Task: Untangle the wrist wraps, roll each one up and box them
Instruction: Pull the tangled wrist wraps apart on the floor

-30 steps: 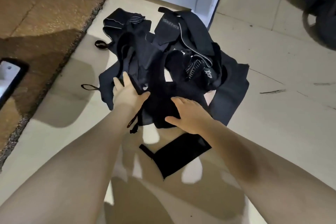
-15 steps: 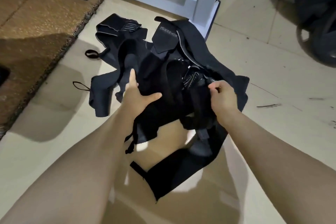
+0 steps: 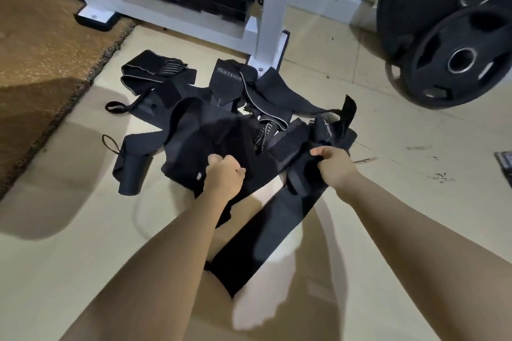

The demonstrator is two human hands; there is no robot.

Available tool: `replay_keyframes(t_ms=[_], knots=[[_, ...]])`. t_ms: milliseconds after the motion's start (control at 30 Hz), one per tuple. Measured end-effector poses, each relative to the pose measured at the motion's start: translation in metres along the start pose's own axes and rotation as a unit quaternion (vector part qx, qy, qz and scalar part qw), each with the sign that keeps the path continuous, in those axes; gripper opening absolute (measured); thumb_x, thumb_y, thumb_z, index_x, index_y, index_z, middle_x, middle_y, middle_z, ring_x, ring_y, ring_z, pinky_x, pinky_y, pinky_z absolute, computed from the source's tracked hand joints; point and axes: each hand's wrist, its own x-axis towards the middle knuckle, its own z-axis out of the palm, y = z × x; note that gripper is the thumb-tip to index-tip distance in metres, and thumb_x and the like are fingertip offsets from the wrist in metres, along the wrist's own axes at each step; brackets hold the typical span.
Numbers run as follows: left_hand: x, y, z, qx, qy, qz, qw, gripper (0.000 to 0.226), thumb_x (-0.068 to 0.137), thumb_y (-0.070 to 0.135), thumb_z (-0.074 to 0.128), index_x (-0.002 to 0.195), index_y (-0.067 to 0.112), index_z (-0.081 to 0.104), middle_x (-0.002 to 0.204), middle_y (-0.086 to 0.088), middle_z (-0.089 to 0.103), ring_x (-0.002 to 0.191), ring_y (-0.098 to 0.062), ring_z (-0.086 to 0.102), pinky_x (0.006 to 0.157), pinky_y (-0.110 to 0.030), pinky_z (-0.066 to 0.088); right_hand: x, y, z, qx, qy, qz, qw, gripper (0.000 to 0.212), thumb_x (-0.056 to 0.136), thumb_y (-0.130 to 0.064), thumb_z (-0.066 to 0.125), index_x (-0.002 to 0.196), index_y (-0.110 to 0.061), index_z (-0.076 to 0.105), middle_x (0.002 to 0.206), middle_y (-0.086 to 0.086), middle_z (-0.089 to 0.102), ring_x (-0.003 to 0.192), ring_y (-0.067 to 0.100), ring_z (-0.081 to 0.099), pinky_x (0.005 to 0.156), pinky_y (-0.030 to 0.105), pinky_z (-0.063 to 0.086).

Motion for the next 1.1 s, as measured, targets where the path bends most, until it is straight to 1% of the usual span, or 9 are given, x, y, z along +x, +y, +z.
replay_keyframes(t_ms=[100, 233, 300, 400, 467, 633, 800, 967, 1100], knots=[[-0.014, 0.006, 0.009, -0.029, 0.009, 0.018, 0.999, 0.056, 0.091, 0.033, 0.062, 0.134, 0.01, 0.035, 0.141, -0.015, 0.03, 0.12, -0.033, 0.044, 0.093, -0.041, 0.042, -0.015, -0.005, -0.008, 0.081, -0.028, -0.014, 0.996, 0.047, 0.089, 0.012, 0.031, 0.112, -0.014, 0.064, 0.113, 0.011, 0.062, 0.095, 0.02, 0.053, 0.07, 0.016, 0.043], [-0.007, 0.018, 0.005, 0.317, 0.055, 0.125, 0.939, 0.08, 0.093, 0.022, 0.056, 0.152, 0.031, 0.003, 0.157, -0.018, -0.015, 0.144, -0.036, 0.011, 0.115, -0.047, 0.017, -0.026, -0.014, -0.028, 0.204, -0.035, -0.043, 0.977, 0.045, 0.092, 0.014, 0.034, 0.105, -0.015, 0.065, 0.111, 0.009, 0.064, 0.1, 0.019, 0.06, 0.078, 0.016, 0.045], [0.001, 0.021, -0.002, 0.464, 0.037, 0.221, 0.857, 0.059, 0.096, 0.015, 0.047, 0.148, 0.03, 0.025, 0.158, -0.013, -0.019, 0.147, -0.035, -0.008, 0.117, -0.051, -0.002, -0.028, -0.018, -0.041, 0.244, -0.048, -0.045, 0.967, 0.046, 0.091, 0.016, 0.032, 0.109, -0.014, 0.062, 0.11, 0.007, 0.064, 0.089, 0.013, 0.063, 0.072, 0.014, 0.049], [0.006, 0.026, -0.018, 0.537, 0.051, 0.283, 0.793, 0.037, 0.103, 0.024, 0.033, 0.136, 0.019, 0.05, 0.16, -0.01, 0.013, 0.148, -0.033, -0.003, 0.117, -0.049, -0.007, -0.029, -0.015, -0.049, 0.261, -0.058, -0.044, 0.963, 0.051, 0.089, 0.018, 0.032, 0.119, -0.011, 0.06, 0.119, 0.006, 0.063, 0.1, 0.016, 0.064, 0.085, 0.02, 0.051], [0.003, 0.035, -0.031, 0.495, 0.052, 0.295, 0.816, 0.033, 0.101, 0.026, 0.038, 0.13, 0.018, 0.053, 0.145, -0.006, 0.042, 0.148, -0.029, 0.005, 0.118, -0.047, -0.007, -0.034, -0.011, -0.05, 0.241, -0.066, -0.037, 0.967, 0.05, 0.09, 0.015, 0.036, 0.127, -0.013, 0.056, 0.126, 0.002, 0.06, 0.112, 0.016, 0.058, 0.095, 0.022, 0.046], [-0.023, 0.083, -0.094, 0.066, 0.054, 0.273, 0.958, 0.029, 0.096, 0.031, 0.052, 0.121, 0.017, 0.055, 0.114, -0.008, 0.061, 0.113, -0.026, 0.052, 0.098, -0.038, 0.04, -0.064, -0.011, -0.052, 0.285, -0.047, -0.024, 0.957, 0.046, 0.096, 0.002, 0.042, 0.137, -0.019, 0.042, 0.11, -0.005, 0.053, 0.084, 0.005, 0.053, 0.058, 0.006, 0.042], [-0.081, 0.136, -0.149, -0.138, 0.009, 0.345, 0.928, 0.033, 0.097, 0.026, 0.054, 0.129, 0.02, 0.058, 0.121, 0.006, 0.064, 0.112, -0.012, 0.058, 0.1, -0.034, 0.046, -0.107, -0.049, -0.087, 0.302, -0.063, -0.038, 0.951, 0.031, 0.099, -0.015, 0.042, 0.121, 0.0, 0.058, 0.085, -0.004, 0.061, 0.072, 0.002, 0.056, 0.051, 0.007, 0.044], [-0.131, 0.166, -0.208, -0.23, 0.023, 0.405, 0.884, 0.032, 0.098, 0.012, 0.052, 0.128, 0.018, 0.06, 0.118, 0.01, 0.065, 0.111, -0.004, 0.059, 0.098, -0.021, 0.046, -0.147, -0.105, -0.131, 0.359, -0.111, -0.11, 0.92, 0.05, 0.1, -0.051, 0.027, 0.113, -0.017, 0.061, 0.11, -0.001, 0.066, 0.098, 0.011, 0.061, 0.093, 0.026, 0.042], [-0.161, 0.17, -0.23, -0.292, -0.049, 0.429, 0.853, 0.043, 0.098, 0.006, 0.049, 0.128, 0.036, 0.052, 0.122, 0.02, 0.062, 0.113, 0.006, 0.057, 0.095, -0.012, 0.045, -0.164, -0.132, -0.144, 0.439, -0.157, -0.171, 0.868, 0.037, 0.096, -0.042, 0.043, 0.12, -0.018, 0.059, 0.114, 0.002, 0.067, 0.106, 0.015, 0.063, 0.089, 0.028, 0.048]])
